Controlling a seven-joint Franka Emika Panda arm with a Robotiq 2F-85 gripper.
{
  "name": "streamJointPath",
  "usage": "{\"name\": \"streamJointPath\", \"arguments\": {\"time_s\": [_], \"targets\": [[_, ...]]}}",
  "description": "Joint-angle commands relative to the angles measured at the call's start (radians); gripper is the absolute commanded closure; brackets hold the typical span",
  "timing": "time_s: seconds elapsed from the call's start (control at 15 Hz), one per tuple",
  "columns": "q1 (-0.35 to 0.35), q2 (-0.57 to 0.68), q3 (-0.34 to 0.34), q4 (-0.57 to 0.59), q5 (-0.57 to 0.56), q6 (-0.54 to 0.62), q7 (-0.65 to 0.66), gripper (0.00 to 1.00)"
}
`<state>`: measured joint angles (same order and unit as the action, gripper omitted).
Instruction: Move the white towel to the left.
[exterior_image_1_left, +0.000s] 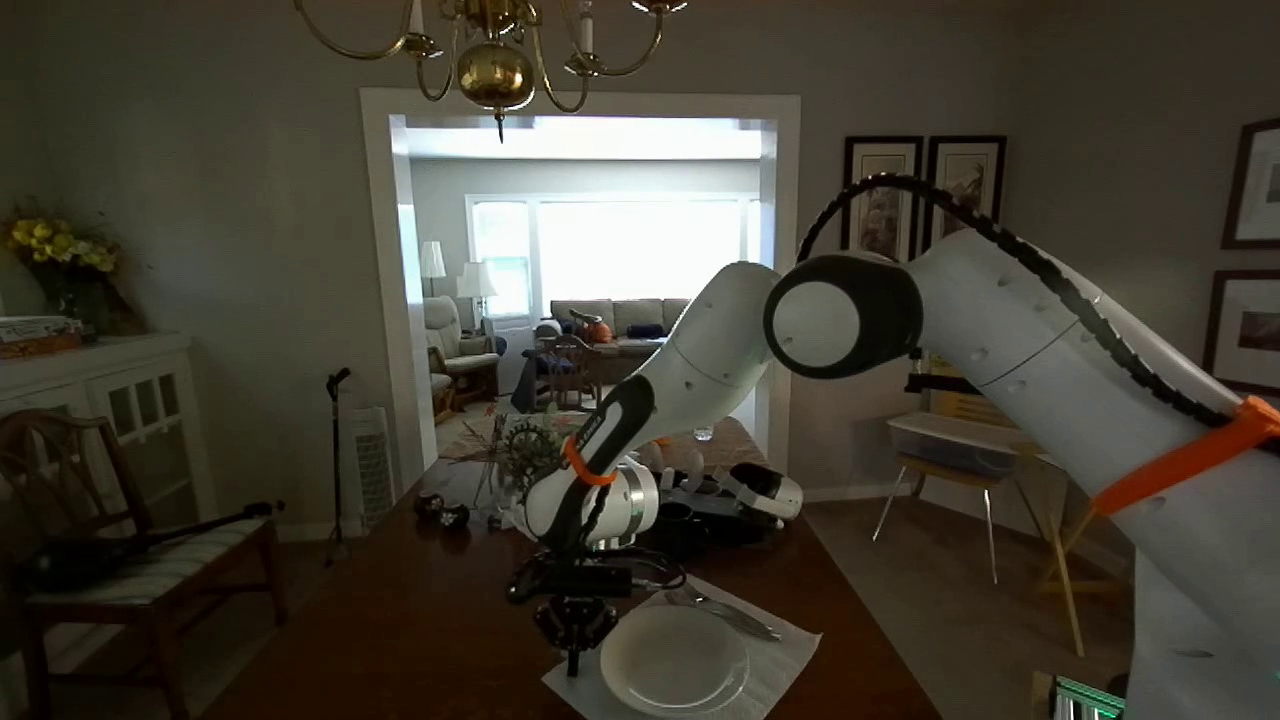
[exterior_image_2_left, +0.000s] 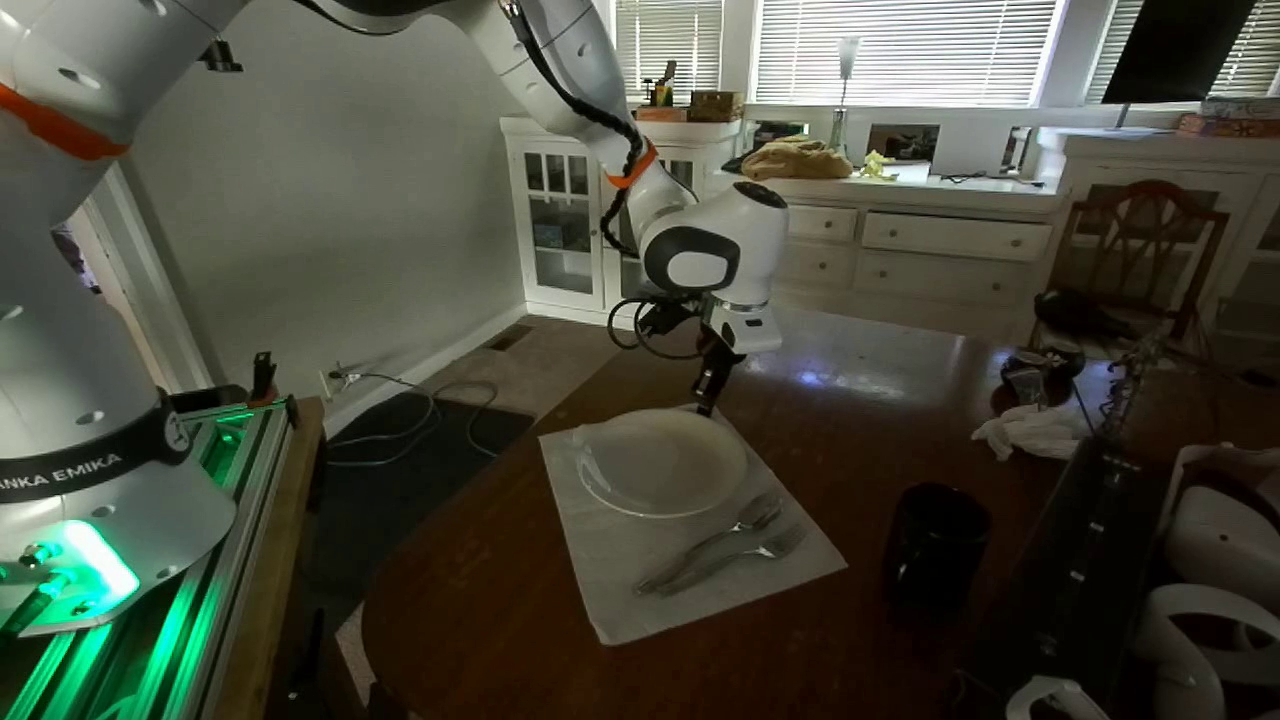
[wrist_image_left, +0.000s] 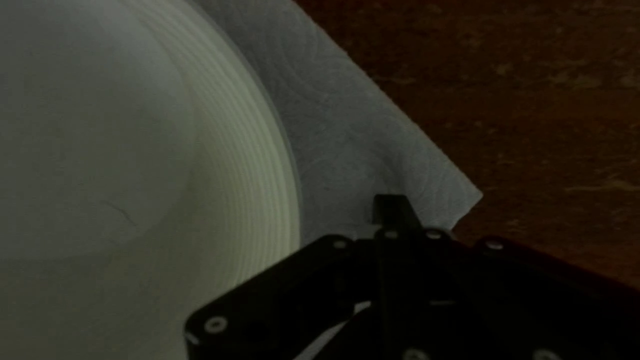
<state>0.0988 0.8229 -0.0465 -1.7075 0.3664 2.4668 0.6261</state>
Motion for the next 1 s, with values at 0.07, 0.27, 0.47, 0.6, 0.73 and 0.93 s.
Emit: {"name": "streamJointPath", "arguments": {"time_s": [0.07, 0.27, 0.47, 0.6, 0.73, 0.93], "targets": [[0.015, 0.040, -0.011, 0.031, -0.025, 0.020, 0.036, 1.00], [0.010, 0.061, -0.013, 0.059, -0.024, 0.020, 0.044, 1.00], [0.005, 0.084, -0.017, 0.095, -0.024, 0.016, 0.064, 1.00], [0.002, 0.103, -0.022, 0.127, -0.025, 0.014, 0.078, 1.00], [0.003, 0.122, -0.030, 0.160, -0.030, 0.011, 0.094, 1.00], [0.000, 0.154, -0.040, 0.213, -0.033, 0.004, 0.125, 1.00]]}}
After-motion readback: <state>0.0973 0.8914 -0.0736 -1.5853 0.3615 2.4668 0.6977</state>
